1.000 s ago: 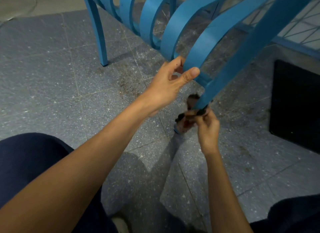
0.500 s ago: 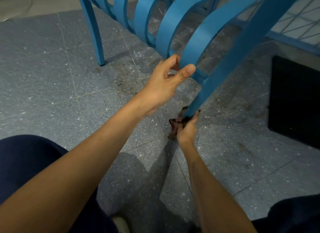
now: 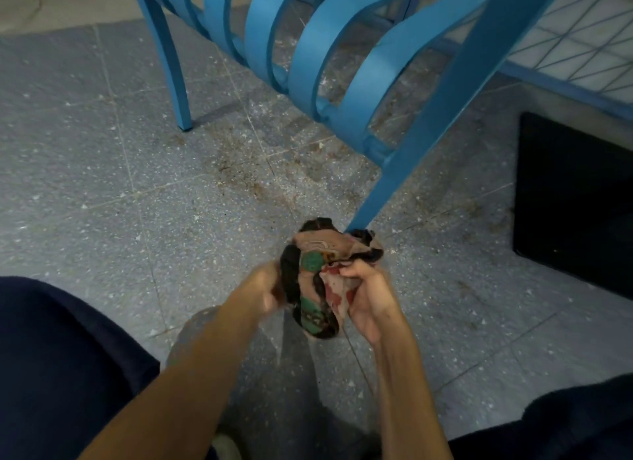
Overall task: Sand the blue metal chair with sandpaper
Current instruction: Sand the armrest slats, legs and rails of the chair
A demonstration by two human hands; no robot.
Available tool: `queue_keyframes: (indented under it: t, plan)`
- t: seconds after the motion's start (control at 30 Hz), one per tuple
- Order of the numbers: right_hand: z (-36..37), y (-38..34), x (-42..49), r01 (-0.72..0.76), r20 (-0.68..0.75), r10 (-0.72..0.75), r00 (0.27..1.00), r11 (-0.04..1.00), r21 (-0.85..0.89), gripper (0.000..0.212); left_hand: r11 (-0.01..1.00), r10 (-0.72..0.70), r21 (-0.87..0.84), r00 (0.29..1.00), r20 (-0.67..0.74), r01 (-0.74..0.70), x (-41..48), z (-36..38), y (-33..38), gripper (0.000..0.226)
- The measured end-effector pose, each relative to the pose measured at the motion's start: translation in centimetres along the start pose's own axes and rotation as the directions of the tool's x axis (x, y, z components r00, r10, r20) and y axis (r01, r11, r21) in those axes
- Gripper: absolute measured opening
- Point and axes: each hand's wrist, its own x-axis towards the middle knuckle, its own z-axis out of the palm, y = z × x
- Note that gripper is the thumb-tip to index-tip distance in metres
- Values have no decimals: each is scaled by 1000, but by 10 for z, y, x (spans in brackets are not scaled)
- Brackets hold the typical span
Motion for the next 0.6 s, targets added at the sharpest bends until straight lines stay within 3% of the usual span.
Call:
queue_keyframes:
  t: [0.1, 0.17, 0.23, 0.27, 0.33, 0.37, 0.4, 0.43, 0.5, 0.6]
  plan:
    - [10, -9, 2, -41, 96, 58, 994, 984, -171, 34, 942, 72, -334, 982, 175, -10, -6, 21, -29, 55]
    - [15, -17, 4, 10, 101, 40, 994, 890, -456, 28, 843, 283, -537, 866, 411, -20, -25, 29, -26, 50]
    - [18, -27, 2, 72, 102, -4, 995, 737, -672, 25, 752, 499, -626, 799, 335, -207, -40, 25, -16, 53]
    - [17, -32, 0, 77, 89, -19, 996, 696, -714, 27, 712, 504, -679, 805, 314, -181, -39, 23, -16, 60]
    - [15, -43, -5, 87, 82, -38, 996, 643, -761, 32, 706, 498, -653, 847, 184, -273, -61, 21, 11, 58]
    - [12, -49, -7, 99, 81, -57, 995, 606, -790, 33, 689, 539, -637, 832, 131, -345, -57, 25, 23, 48]
    - [6, -56, -9, 108, 72, -84, 994, 579, -808, 32, 718, 464, -638, 875, 141, -278, -58, 26, 38, 37]
    - [2, -63, -11, 121, 64, -119, 991, 579, -806, 31, 722, 424, -630, 902, 79, -285, -57, 26, 50, 40]
    - [-7, -77, -13, 147, 14, -220, 975, 602, -785, 31, 750, 471, -547, 881, 48, -372, -59, 45, 72, 44]
    - [-8, -98, -12, 250, -11, -433, 901, 540, -803, 36, 900, 309, -328, 951, 14, -288, -60, 98, 75, 41]
